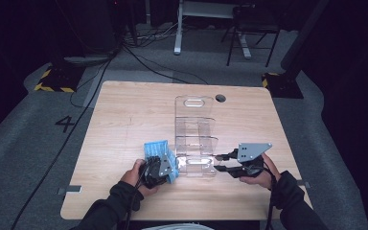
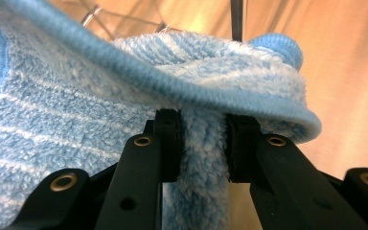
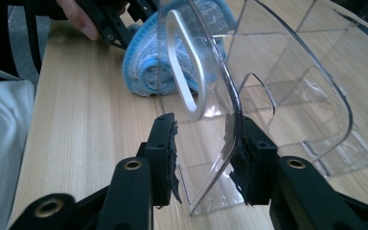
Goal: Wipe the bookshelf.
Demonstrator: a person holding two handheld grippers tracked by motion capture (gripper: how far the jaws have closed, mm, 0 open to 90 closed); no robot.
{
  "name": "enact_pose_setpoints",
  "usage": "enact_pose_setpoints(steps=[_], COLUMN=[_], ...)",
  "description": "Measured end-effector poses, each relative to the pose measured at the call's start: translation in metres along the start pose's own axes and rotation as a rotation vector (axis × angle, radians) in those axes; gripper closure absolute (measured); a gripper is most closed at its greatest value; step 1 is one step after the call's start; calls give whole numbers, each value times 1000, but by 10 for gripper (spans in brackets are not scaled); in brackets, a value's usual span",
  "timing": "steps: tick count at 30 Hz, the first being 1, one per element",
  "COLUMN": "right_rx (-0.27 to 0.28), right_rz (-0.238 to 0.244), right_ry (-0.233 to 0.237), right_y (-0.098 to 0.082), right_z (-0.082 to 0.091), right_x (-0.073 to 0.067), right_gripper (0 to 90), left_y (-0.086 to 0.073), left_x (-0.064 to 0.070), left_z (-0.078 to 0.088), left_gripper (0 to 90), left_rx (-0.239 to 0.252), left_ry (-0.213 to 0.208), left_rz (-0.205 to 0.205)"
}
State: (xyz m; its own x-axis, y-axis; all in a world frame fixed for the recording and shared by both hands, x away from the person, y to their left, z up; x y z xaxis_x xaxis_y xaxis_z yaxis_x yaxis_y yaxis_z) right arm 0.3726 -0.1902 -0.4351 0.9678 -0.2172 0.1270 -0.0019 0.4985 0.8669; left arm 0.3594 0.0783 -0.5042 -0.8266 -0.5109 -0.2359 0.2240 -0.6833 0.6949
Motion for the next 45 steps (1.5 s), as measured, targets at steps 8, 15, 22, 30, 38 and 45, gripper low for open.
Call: enact_pose_setpoints(steps=[8,15,22,30,38,45], right_rx=[1,15,23,31,30,29], right_rz=[-17,-37,-42,-49,-53,-57], right_ry=[-52,-82,-79,-71,-60,-61], right_y=[1,0,0,1,1,1], right_z=[-15,-16,-17,-19,-21,-22], right_x=[1,3,2,0,-2,-2], right_gripper=[751,813,823,837,854,857], left_y=[1,2,12,34,51,71], left_x=[-15,-10,5,20,17,15], left_z=[-7,3,30,41,42,41], left_gripper=[732,732,737,738,740,753], left_rx=[4,16,75,160,237,312], left_ry=[34,29,-11,-29,-22,-22], left_rz=[35,22,0,-46,-59,-69])
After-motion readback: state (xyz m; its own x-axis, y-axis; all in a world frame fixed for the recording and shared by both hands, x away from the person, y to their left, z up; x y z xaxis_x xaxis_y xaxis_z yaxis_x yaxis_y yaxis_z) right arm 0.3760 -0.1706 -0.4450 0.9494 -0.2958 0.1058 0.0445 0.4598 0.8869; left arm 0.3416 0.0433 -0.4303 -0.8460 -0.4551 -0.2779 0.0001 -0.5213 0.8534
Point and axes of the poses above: each handheld gripper's, and its own axes: z roughly backward along the jaws, y roughly out of its top, x roughly to its right, the point moved 4 cm from there along -z, roughly forward along the jaws, and after that the axes turned 6 degrees about x, right-handed, at the moved point
